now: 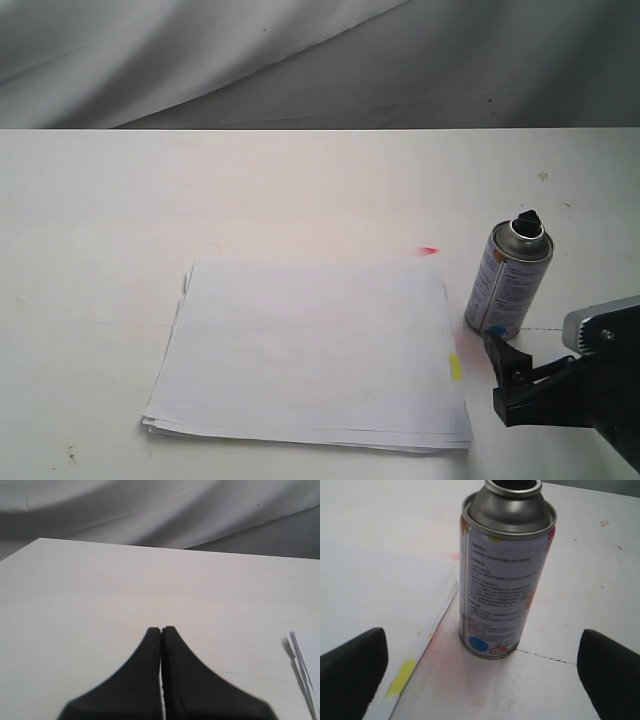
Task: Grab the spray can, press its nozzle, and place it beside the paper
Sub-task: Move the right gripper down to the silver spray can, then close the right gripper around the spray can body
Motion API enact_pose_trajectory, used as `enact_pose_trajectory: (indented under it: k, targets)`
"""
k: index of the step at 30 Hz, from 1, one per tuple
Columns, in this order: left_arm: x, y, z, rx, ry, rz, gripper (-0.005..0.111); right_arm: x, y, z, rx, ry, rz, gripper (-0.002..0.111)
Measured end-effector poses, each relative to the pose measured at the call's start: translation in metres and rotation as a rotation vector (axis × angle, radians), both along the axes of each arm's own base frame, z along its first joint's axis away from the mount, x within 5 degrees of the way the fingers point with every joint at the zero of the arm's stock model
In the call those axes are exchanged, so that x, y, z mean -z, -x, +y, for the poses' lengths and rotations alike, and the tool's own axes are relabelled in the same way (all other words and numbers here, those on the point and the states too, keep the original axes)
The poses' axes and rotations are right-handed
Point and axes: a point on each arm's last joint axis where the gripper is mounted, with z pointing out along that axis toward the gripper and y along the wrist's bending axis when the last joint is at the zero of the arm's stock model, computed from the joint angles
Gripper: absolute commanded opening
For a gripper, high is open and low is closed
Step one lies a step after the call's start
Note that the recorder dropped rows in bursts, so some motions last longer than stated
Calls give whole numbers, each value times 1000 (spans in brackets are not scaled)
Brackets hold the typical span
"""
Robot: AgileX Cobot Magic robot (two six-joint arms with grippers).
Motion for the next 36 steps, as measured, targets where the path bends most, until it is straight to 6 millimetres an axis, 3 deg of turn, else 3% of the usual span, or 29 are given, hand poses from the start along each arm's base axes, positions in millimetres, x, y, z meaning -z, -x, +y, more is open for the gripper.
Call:
enact_pose_trajectory:
  k: [9,20,36]
  targets:
    - [0,0,0,0,0,0,0,-6,-13,7,36,-25,-50,94]
    - [0,0,0,0,0,0,0,14,-46,28,93,13,-3,94]
    - [0,0,0,0,0,0,0,34,-88,32,153,40,6,94]
